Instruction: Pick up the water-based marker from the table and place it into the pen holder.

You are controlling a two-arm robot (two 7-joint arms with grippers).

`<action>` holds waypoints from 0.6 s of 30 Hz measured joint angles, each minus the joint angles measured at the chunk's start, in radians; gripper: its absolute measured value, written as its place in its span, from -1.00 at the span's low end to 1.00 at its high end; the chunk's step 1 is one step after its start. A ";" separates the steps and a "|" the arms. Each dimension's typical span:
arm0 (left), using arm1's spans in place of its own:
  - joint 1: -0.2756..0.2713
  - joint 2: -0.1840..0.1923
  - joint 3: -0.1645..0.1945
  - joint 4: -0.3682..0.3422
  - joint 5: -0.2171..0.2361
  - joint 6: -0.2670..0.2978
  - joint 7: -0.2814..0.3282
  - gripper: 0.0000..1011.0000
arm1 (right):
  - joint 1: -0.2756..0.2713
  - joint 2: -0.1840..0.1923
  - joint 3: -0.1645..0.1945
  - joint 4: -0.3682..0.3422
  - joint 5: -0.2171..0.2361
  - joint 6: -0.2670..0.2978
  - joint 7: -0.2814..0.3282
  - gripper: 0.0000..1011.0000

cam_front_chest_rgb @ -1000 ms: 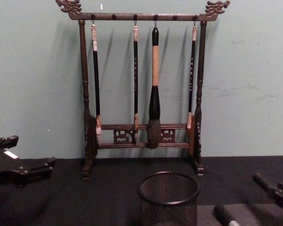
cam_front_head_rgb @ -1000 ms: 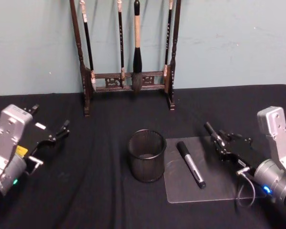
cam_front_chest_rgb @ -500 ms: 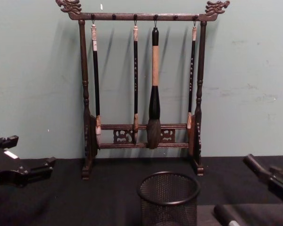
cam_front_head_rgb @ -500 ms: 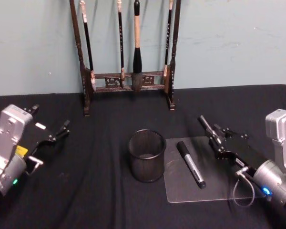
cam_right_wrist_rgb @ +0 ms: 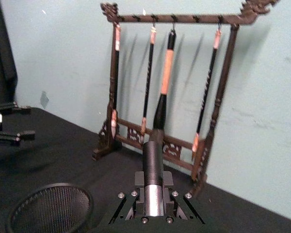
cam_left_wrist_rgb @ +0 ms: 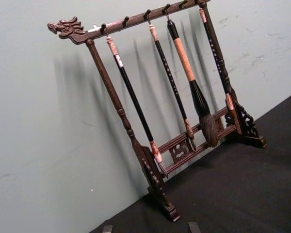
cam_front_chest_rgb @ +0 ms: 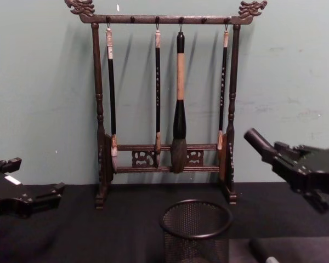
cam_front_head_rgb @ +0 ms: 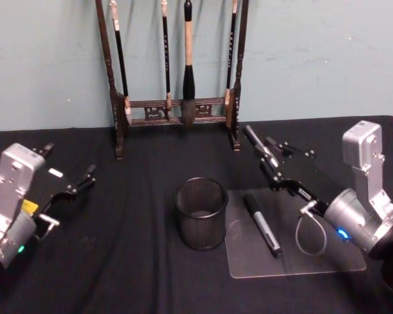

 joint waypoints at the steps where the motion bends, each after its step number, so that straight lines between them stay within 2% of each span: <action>1: 0.000 0.000 0.000 0.000 0.000 0.000 0.000 1.00 | 0.007 -0.003 -0.005 0.001 -0.001 -0.005 0.001 -0.57; 6: 0.000 0.000 0.000 0.000 0.000 0.000 0.000 1.00 | 0.027 -0.015 -0.020 0.012 -0.003 -0.021 0.006 -0.57; 18: 0.000 0.000 0.000 0.000 0.000 0.000 0.000 1.00 | 0.101 -0.077 -0.070 0.092 0.005 -0.059 0.028 -0.57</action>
